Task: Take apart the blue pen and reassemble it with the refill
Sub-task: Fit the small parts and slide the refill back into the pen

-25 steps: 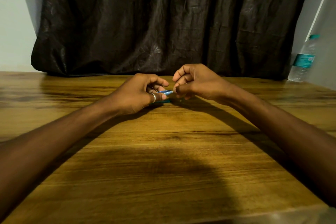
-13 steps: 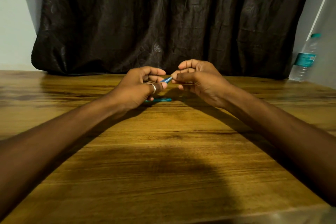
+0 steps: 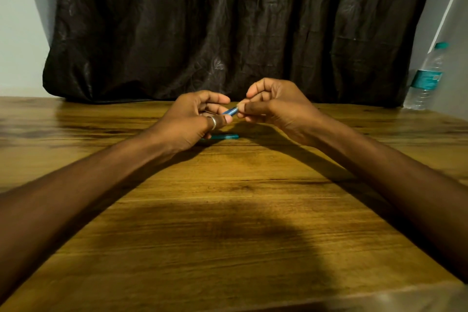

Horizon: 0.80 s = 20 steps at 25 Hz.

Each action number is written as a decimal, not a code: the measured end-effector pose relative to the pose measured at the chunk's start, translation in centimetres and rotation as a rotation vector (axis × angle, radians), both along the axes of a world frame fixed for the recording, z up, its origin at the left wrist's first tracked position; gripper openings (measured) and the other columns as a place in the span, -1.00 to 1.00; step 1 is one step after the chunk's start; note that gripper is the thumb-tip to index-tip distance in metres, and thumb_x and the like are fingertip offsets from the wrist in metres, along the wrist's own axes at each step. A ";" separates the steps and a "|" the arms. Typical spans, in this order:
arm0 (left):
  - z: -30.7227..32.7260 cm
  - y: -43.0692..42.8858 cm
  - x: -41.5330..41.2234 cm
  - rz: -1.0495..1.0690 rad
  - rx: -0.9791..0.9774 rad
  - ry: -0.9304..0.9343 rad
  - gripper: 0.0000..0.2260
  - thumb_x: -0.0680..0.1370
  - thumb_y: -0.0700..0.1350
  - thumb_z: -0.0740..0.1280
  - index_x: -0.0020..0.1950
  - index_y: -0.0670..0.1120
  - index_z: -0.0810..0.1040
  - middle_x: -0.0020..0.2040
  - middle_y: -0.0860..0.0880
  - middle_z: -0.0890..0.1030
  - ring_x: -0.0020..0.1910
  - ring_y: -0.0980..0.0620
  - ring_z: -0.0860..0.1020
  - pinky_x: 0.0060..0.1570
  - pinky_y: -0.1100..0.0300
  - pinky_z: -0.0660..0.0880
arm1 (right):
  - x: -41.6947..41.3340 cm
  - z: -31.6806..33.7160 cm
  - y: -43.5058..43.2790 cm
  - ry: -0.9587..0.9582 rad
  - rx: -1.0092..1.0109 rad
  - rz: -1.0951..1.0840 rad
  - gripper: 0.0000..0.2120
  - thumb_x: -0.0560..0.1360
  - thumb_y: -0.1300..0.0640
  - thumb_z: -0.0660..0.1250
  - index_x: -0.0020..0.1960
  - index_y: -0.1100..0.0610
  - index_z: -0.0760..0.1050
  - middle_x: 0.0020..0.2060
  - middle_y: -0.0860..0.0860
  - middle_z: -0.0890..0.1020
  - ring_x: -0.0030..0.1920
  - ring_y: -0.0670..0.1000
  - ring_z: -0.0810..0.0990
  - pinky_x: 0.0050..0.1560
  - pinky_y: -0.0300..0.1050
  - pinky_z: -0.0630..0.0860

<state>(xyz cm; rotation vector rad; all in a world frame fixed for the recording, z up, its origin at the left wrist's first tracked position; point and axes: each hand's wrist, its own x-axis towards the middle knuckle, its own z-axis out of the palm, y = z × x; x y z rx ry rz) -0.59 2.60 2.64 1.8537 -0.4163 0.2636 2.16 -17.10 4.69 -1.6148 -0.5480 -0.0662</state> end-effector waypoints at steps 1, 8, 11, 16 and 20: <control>0.0 0.1 0.1 -0.007 0.015 0.001 -0.69 0.50 -0.25 0.46 0.20 -0.01 0.58 0.04 -0.06 0.68 -0.07 0.11 0.66 -0.09 0.14 0.61 | 0.0 0.0 0.0 -0.007 -0.020 -0.003 -0.79 0.45 0.42 0.44 -0.02 0.22 0.50 -0.26 0.15 0.71 -0.23 0.03 0.72 -0.20 -0.15 0.67; -0.4 0.2 0.7 -0.020 0.126 0.015 -0.69 0.49 -0.29 0.47 0.20 -0.10 0.57 -0.06 -0.05 0.65 -0.18 0.10 0.60 -0.41 0.37 0.52 | 0.6 0.2 -0.7 -0.050 -0.253 -0.076 -0.81 0.44 0.39 0.47 -0.02 0.19 0.56 -0.29 0.06 0.72 -0.23 -0.05 0.72 -0.29 -0.20 0.63; -0.8 0.6 1.1 -0.005 0.191 -0.010 -0.68 0.49 -0.29 0.47 0.21 -0.09 0.57 -0.07 -0.02 0.64 -0.27 0.22 0.60 -0.41 0.42 0.48 | 1.7 0.4 -2.2 -0.235 -0.489 -0.282 -0.91 0.45 0.23 0.49 -0.09 0.08 0.64 -0.30 -0.05 0.70 -0.26 -0.18 0.66 -0.19 -0.27 0.58; -1.3 1.1 1.7 0.013 0.307 -0.032 -0.67 0.49 -0.24 0.49 0.21 0.01 0.58 0.00 -0.02 0.67 -0.23 0.23 0.62 -0.25 0.35 0.56 | 2.0 -0.4 -2.8 -0.344 -0.942 -0.269 -0.89 0.42 0.02 0.51 -0.05 -0.04 0.70 -0.25 -0.17 0.72 -0.20 -0.32 0.63 -0.22 -0.42 0.45; -1.5 1.2 1.9 0.014 0.317 -0.051 -0.67 0.47 -0.23 0.50 0.17 0.06 0.59 -0.02 0.01 0.67 -0.24 0.26 0.61 -0.25 0.37 0.55 | 2.1 -1.0 -2.2 -0.332 -0.940 -0.201 -0.87 0.41 0.09 0.53 -0.04 0.00 0.71 -0.31 -0.13 0.73 -0.30 -0.29 0.65 -0.31 -0.47 0.46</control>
